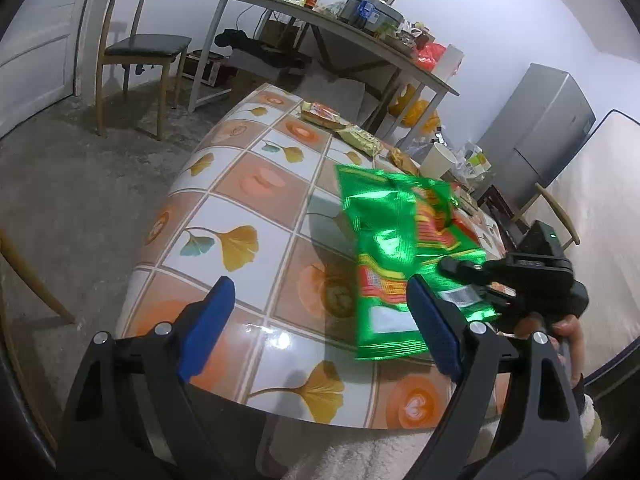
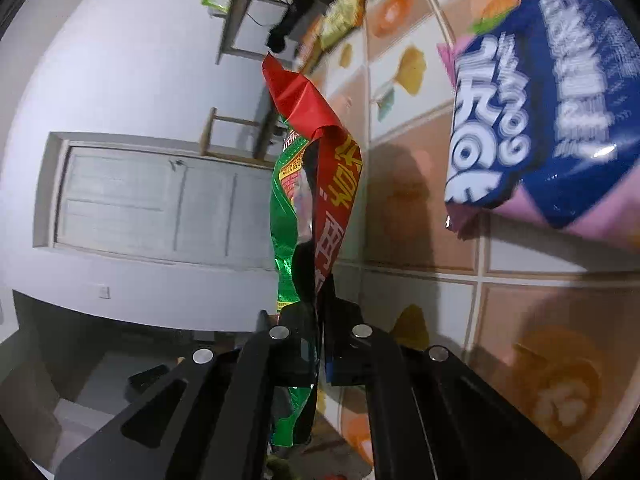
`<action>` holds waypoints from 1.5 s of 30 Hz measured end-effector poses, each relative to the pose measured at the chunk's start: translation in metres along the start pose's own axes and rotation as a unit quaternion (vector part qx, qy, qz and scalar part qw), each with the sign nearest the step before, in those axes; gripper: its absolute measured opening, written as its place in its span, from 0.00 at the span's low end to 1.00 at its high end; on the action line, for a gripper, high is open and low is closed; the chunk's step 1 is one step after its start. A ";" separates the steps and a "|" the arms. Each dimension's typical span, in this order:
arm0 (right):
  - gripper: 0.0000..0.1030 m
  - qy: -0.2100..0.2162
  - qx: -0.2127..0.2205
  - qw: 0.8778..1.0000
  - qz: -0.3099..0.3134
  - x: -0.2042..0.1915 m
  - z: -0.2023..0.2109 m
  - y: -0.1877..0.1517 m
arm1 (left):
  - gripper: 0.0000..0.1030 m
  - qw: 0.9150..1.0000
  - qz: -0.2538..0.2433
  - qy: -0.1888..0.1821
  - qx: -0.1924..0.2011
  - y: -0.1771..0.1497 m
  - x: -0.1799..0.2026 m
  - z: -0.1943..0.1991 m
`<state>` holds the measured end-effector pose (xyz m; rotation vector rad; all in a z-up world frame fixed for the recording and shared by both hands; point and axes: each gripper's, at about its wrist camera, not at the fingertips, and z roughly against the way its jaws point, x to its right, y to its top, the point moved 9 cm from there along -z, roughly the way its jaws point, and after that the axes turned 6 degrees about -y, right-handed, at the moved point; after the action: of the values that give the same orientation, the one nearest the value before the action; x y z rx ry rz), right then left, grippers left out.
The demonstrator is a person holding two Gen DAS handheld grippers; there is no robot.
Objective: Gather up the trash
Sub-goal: 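Grasp the green chip bag with the right tool while the left tool grasps the blue snack bag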
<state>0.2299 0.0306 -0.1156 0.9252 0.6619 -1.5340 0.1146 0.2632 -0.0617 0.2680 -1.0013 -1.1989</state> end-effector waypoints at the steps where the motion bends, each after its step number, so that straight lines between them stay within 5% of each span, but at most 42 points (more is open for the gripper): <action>1: 0.03 0.003 0.006 1.000 0.003 -0.001 0.009 0.000 | 0.81 1.000 -0.001 -0.001 0.000 0.000 0.002 -0.001; 11: 0.03 -0.017 0.115 0.992 0.041 0.021 0.143 -0.015 | 0.81 0.999 -0.036 -0.029 -0.012 0.019 0.049 -0.030; 21: 0.03 -0.012 0.222 0.974 -0.047 0.104 0.263 -0.031 | 0.76 0.988 -0.055 -0.123 -0.082 0.046 0.156 -0.124; 26: 0.03 -0.008 0.230 0.970 -0.081 0.132 0.272 -0.043 | 0.62 0.970 -0.058 -0.145 -0.185 0.038 0.203 -0.212; 35: 0.03 -0.005 0.235 0.965 -0.115 0.167 0.278 -0.052 | 0.57 0.954 -0.099 -0.082 -0.270 0.017 0.223 -0.315; 41: 0.03 -0.005 0.232 0.966 -0.113 0.168 0.272 -0.049 | 0.54 0.944 -0.045 -0.111 -0.306 0.005 0.206 -0.297; 45: 0.03 -0.002 0.225 0.968 -0.114 0.170 0.266 -0.048 | 0.54 0.935 -0.050 -0.121 -0.330 -0.017 0.193 -0.255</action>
<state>0.1289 -0.2719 -0.1230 1.2138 0.4313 -1.9387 0.3002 0.0091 -0.1201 -0.3719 -0.7423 -1.6174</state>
